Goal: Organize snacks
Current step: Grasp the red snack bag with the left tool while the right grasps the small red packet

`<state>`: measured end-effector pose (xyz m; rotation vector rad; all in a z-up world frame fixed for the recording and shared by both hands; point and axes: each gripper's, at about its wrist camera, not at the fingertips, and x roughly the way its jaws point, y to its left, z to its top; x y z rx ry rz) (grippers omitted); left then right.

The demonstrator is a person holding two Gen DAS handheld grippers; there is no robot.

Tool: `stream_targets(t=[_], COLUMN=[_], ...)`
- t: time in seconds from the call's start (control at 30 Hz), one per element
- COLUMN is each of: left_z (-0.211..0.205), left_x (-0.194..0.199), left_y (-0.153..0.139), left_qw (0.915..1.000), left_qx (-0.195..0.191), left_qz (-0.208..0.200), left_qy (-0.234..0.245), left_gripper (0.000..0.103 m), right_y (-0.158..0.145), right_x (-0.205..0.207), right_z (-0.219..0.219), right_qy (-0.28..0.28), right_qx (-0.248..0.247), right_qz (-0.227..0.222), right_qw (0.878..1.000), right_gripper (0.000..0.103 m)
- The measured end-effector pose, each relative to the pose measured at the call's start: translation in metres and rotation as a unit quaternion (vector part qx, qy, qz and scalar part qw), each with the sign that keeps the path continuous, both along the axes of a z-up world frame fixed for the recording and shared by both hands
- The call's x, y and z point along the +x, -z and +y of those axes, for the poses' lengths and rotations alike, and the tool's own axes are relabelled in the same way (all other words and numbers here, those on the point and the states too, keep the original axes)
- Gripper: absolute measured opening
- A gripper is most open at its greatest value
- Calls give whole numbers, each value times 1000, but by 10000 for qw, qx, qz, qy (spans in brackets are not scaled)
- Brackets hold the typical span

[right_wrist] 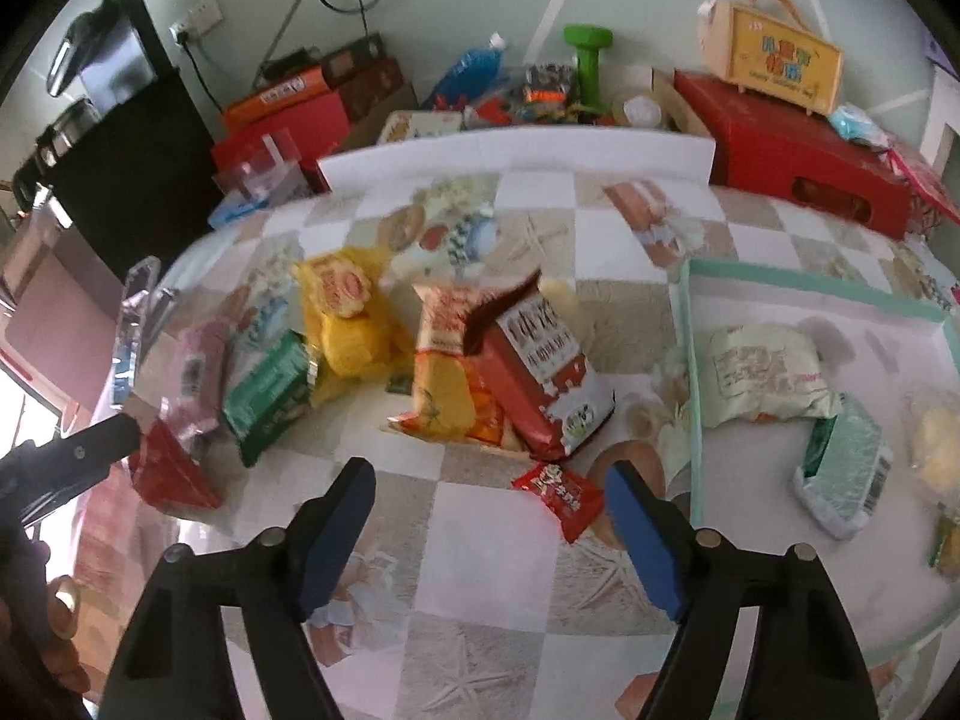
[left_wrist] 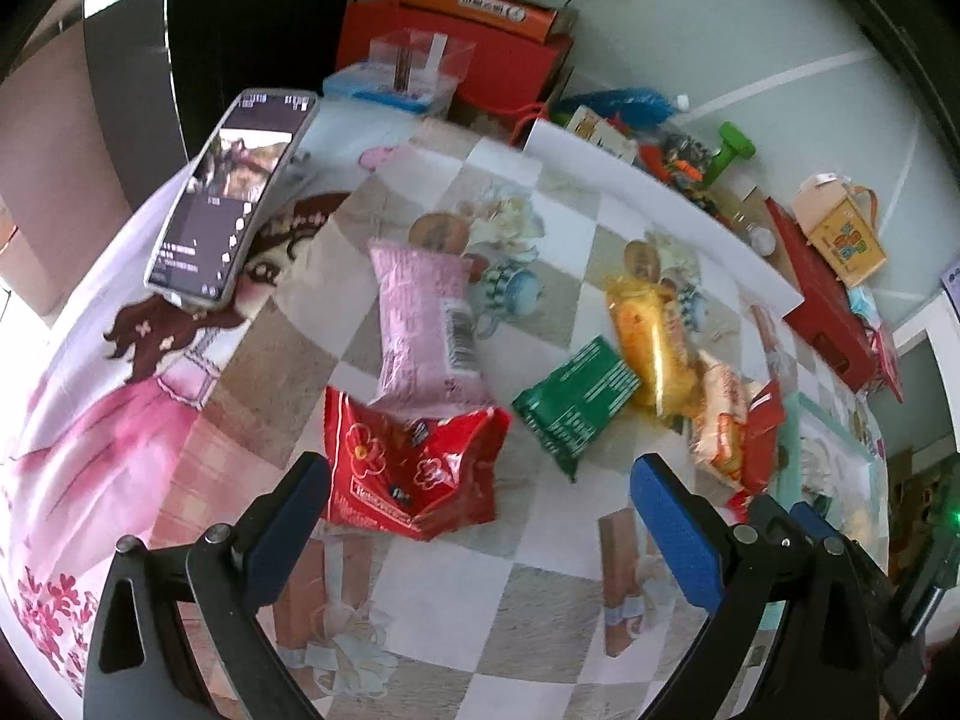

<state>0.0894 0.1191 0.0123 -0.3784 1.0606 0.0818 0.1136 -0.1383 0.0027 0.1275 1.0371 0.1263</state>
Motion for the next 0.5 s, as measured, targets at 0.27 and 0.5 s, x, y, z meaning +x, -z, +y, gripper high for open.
stream_targets(t=[0.27, 0.5], left_z=[10, 5], left_x=[7, 10], left_y=[31, 40], left_qw=[9988, 9988], left_qx=[177, 72], left_qz=[420, 490], left_qy=[-167, -57], left_gripper=[100, 82], right_y=[24, 31], right_x=[9, 10], right_z=[-11, -18], right_qy=[105, 83], right_qx=[-48, 6], right_qz=[271, 352], right_qw=[9996, 9993], right_gripper=[71, 63])
